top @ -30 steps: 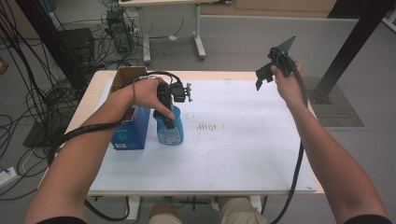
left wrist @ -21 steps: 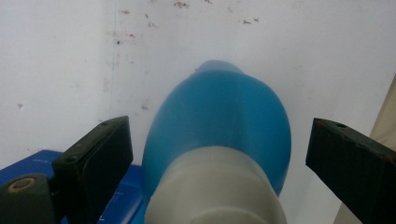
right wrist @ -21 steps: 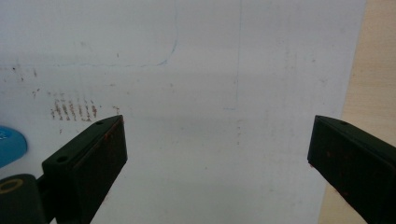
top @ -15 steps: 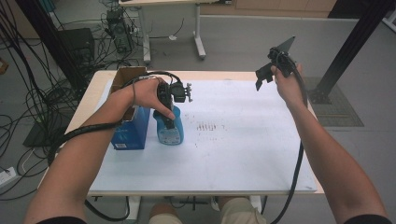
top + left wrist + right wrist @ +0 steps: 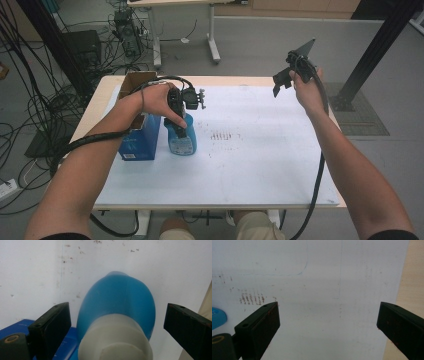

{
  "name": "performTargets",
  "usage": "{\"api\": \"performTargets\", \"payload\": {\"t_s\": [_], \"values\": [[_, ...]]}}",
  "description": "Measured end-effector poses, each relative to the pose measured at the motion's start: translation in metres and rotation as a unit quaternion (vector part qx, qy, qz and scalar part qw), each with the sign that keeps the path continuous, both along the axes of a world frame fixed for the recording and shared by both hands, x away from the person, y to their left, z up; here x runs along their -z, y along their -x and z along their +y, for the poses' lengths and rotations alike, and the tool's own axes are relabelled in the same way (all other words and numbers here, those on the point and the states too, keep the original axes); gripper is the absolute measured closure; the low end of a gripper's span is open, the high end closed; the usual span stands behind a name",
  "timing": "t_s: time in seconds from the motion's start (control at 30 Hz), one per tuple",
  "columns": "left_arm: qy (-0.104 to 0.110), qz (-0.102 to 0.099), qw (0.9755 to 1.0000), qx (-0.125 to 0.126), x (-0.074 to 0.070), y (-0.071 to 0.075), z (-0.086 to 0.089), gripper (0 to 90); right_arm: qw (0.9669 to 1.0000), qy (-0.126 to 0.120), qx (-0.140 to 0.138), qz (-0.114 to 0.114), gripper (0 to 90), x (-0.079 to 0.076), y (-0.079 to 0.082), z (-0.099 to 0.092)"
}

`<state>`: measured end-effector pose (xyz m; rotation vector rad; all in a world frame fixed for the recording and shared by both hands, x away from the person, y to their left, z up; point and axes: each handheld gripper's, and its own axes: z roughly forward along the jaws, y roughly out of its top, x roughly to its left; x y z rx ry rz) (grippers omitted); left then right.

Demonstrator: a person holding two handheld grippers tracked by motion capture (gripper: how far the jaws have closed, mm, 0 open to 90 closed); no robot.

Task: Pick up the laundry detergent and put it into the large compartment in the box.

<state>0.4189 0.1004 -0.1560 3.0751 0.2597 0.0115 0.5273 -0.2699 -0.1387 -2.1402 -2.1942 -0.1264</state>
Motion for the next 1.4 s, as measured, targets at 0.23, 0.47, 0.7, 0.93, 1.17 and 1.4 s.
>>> {"api": "performTargets", "payload": {"t_s": [0.23, 0.47, 0.7, 0.93, 1.17, 1.4], "values": [[0.001, -0.003, 1.0, 0.002, 0.0004, 0.0008, 0.0002, 8.1, 1.0, 0.001, 0.0, 0.0, 4.5, 0.0002, -0.0001, 0.0011], [-0.001, -0.006, 1.0, 0.005, -0.0005, 0.0023, -0.0005, 11.0, 1.0, 0.001, 0.0, 0.0, 4.5, 0.0004, -0.0002, 0.001], [-0.007, -0.009, 0.9999, 0.007, 0.0005, 0.0033, -0.0012, 14.8, 1.0, 0.001, -0.001, 0.0, 4.5, 0.0005, -0.0004, 0.0014], [-0.011, -0.01, 0.9998, 0.01, 0.0023, 0.004, -0.0028, 18.4, 1.0, 0.001, 0.0, 0.001, 4.5, 0.0008, -0.0009, 0.0012], [-0.017, -0.01, 0.9997, 0.015, 0.0034, 0.0039, -0.0046, 21.2, 1.0, 0.001, 0.001, 0.001, 4.5, 0.0013, -0.0012, 0.0012], [-0.018, -0.012, 0.9996, 0.016, 0.0053, 0.0039, -0.0054, 24.6, 1.0, 0.001, 0.001, 0.001, 4.5, 0.0013, -0.0014, -0.0001]]}}
